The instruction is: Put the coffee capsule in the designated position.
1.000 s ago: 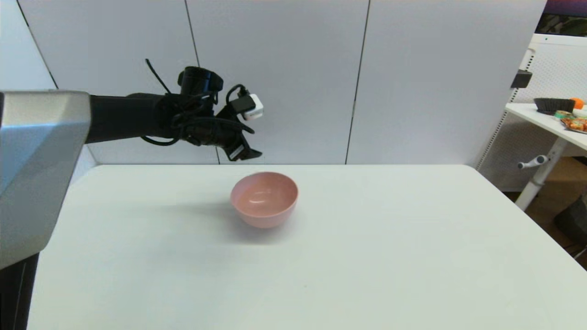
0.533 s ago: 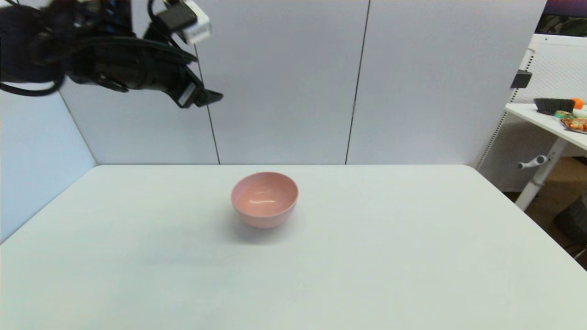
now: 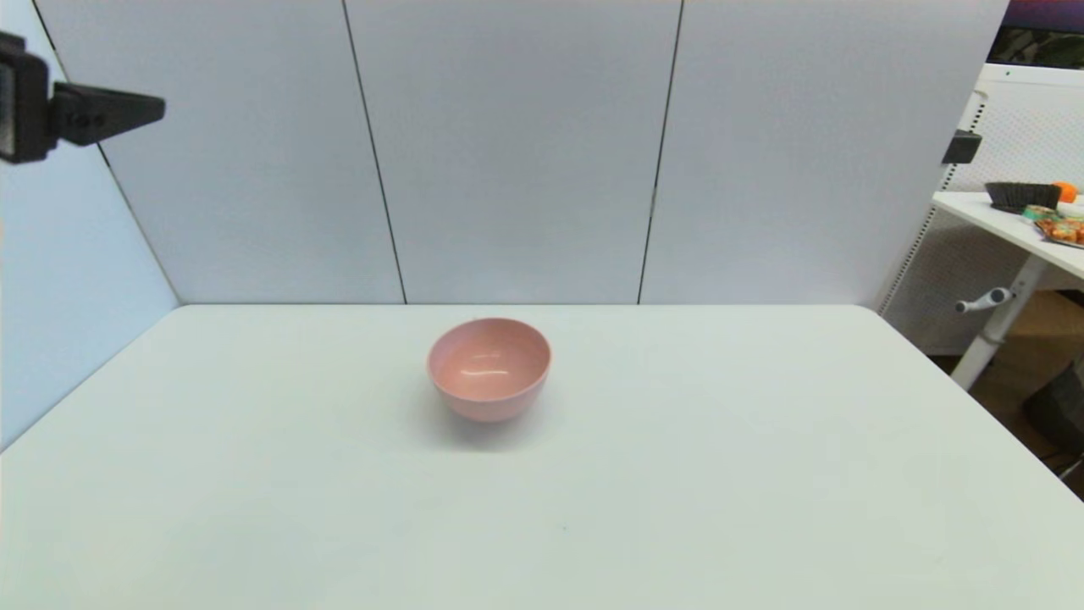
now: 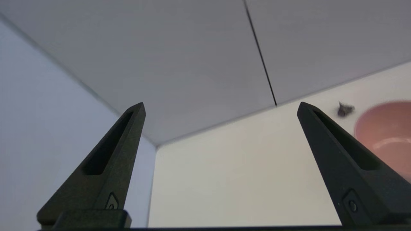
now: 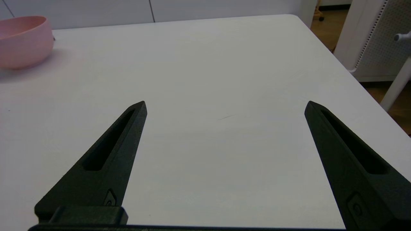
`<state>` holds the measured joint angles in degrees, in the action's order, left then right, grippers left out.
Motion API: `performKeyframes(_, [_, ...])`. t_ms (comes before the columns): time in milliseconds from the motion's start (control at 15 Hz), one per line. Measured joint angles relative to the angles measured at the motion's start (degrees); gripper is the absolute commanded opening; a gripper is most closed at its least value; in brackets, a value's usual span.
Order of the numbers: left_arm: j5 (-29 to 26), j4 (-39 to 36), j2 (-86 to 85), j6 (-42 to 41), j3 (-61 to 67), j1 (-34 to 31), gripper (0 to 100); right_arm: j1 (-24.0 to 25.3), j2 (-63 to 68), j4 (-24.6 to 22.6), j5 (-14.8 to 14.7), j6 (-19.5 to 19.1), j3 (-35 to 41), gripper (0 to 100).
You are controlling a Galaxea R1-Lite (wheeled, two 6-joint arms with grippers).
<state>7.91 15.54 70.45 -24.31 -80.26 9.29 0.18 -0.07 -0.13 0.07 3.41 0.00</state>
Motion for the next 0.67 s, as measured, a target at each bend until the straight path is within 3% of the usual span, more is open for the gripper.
performKeyframes(667, [-2.4, -13.7, -50.5, 12.5, 61.9, -7.1, 100, 0.0, 0.0, 0.0, 0.0, 0.0, 0.0, 100])
